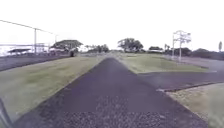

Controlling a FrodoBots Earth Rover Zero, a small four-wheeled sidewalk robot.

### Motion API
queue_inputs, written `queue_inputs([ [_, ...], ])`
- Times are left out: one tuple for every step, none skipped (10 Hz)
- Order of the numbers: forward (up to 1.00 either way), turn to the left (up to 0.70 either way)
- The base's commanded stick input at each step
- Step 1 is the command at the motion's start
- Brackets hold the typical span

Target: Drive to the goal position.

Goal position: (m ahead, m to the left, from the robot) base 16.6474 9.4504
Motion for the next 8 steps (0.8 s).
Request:
queue_inputs([
  [0.7, -0.09],
  [0.7, -0.02],
  [0.7, -0.01],
  [0.7, 0.0],
  [0.7, 0.0],
  [0.7, 0.0],
  [0.7, 0.0],
  [0.7, 0.0],
])
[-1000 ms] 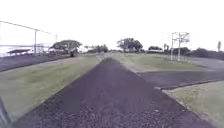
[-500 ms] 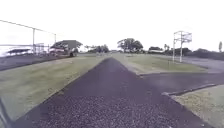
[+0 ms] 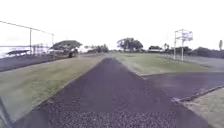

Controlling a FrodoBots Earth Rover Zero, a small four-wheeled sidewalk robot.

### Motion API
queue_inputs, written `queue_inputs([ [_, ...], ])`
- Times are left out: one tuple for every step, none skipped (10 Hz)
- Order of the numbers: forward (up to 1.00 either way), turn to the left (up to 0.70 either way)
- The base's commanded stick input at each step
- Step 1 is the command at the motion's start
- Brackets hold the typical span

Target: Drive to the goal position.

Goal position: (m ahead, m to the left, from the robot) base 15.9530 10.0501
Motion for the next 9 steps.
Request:
queue_inputs([
  [0.7, 0.0],
  [0.7, 0.0],
  [0.7, 0.0],
  [0.7, 0.0],
  [0.7, -0.02],
  [0.7, -0.13],
  [0.7, -0.2],
  [0.7, -0.07],
  [0.7, 0.0],
])
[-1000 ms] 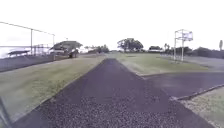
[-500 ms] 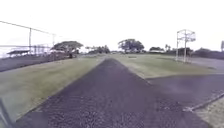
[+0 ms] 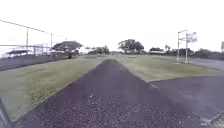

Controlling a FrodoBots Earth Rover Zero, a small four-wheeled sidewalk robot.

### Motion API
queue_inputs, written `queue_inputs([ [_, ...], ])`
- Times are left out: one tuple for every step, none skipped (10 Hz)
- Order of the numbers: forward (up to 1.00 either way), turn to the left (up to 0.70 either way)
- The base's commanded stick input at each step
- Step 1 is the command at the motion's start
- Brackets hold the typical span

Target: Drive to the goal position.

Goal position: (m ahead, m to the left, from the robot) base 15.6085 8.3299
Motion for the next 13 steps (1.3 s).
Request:
queue_inputs([
  [0.7, 0.0],
  [0.7, 0.0],
  [0.7, 0.0],
  [0.7, 0.0],
  [0.7, 0.0],
  [0.7, 0.0],
  [0.7, 0.0],
  [0.7, 0.0],
  [0.7, 0.0],
  [0.7, 0.03],
  [0.7, 0.09],
  [0.7, 0.12],
  [0.7, 0.0],
])
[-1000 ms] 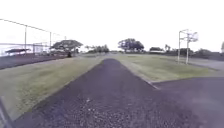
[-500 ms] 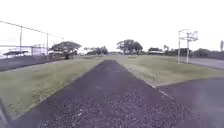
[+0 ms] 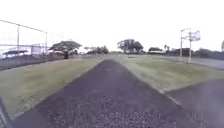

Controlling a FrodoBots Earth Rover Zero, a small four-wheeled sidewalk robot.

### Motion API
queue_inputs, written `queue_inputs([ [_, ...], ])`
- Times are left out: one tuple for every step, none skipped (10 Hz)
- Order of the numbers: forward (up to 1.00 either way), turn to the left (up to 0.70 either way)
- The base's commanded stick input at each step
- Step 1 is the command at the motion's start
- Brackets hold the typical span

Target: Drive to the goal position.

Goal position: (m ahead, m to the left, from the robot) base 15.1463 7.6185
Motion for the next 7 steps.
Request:
queue_inputs([
  [0.7, 0.0],
  [0.7, 0.0],
  [0.7, 0.0],
  [0.7, 0.0],
  [0.7, 0.0],
  [0.7, 0.0],
  [0.7, 0.0],
])
